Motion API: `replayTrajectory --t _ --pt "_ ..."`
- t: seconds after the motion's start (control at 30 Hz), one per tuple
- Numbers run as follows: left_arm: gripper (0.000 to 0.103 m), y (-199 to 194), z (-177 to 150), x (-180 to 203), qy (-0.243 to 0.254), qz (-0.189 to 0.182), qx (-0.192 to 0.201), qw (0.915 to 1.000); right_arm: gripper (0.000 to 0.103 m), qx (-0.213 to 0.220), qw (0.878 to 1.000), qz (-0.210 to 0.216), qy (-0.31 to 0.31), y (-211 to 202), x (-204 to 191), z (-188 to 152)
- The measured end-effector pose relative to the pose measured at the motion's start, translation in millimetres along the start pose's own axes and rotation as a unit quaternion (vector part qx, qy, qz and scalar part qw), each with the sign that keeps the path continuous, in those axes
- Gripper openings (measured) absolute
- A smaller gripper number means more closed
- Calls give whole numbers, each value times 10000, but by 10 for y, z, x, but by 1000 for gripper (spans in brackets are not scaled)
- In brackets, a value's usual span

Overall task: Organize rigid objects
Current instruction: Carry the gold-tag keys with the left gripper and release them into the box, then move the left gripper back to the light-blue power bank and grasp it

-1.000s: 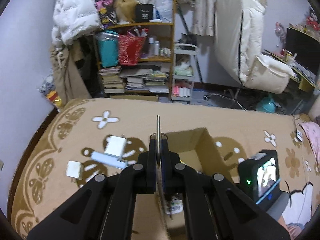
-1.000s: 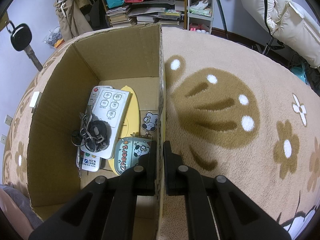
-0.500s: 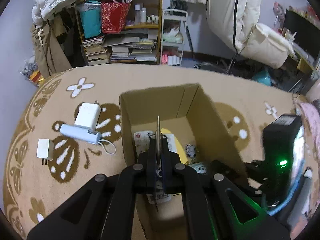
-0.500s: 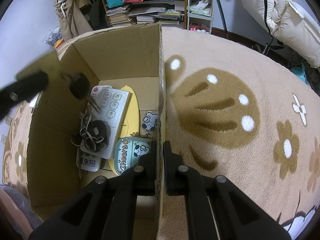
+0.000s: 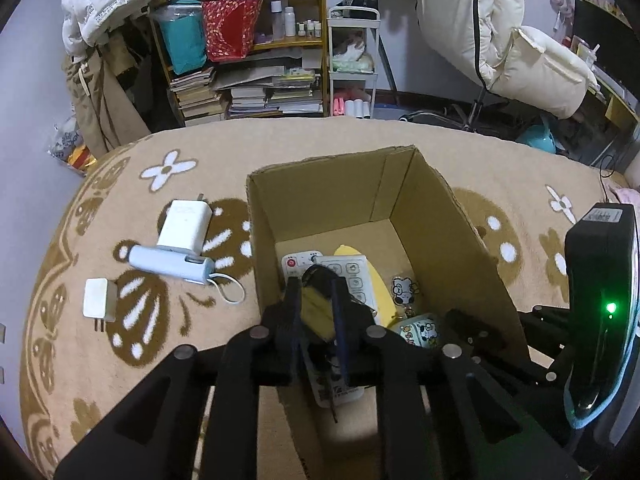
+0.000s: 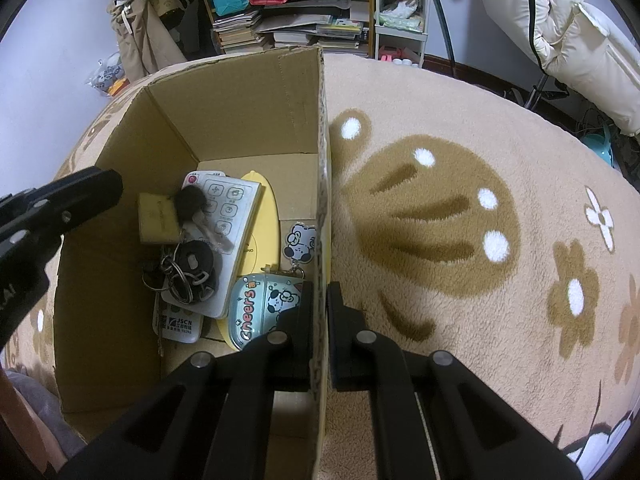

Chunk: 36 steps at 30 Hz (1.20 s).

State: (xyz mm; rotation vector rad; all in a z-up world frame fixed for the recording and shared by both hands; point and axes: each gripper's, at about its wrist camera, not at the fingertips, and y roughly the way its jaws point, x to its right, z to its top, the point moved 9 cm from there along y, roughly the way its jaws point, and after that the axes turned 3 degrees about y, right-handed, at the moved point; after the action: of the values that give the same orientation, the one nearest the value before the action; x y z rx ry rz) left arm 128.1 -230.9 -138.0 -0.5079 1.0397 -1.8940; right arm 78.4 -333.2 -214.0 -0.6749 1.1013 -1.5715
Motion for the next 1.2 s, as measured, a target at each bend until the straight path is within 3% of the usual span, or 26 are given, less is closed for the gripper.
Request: replayTrajectory --t 0.17,0.23,0.43,0.63,0.8,1.13,1.2 --pt "37 -102 73 -100 -9 86 126 9999 7 1 10000 -1 -2 3 -4 1" --pt "61 -153 111 -152 -4 155 233 9996 7 1 10000 -2 -5 2 0 -1" --pt "99 -294 273 -496 -276 338 520 9977 7 -1 10000 1 -5 6 -6 0" --pt "101 -252 361 -986 -490 699 549 9948 7 1 10000 1 -2 7 -9 0" --pt "101 -7 300 -1310 -811 765 260 9934 7 5 10000 -1 -1 3 -5 0" --pt "101 313 243 -1637 -1103 1162 100 9870 7 3 10000 -4 -10 6 -9 2" --pt "101 339 264 -1684 -1232 1068 169 9865 7 4 10000 -17 -20 7 -12 3"
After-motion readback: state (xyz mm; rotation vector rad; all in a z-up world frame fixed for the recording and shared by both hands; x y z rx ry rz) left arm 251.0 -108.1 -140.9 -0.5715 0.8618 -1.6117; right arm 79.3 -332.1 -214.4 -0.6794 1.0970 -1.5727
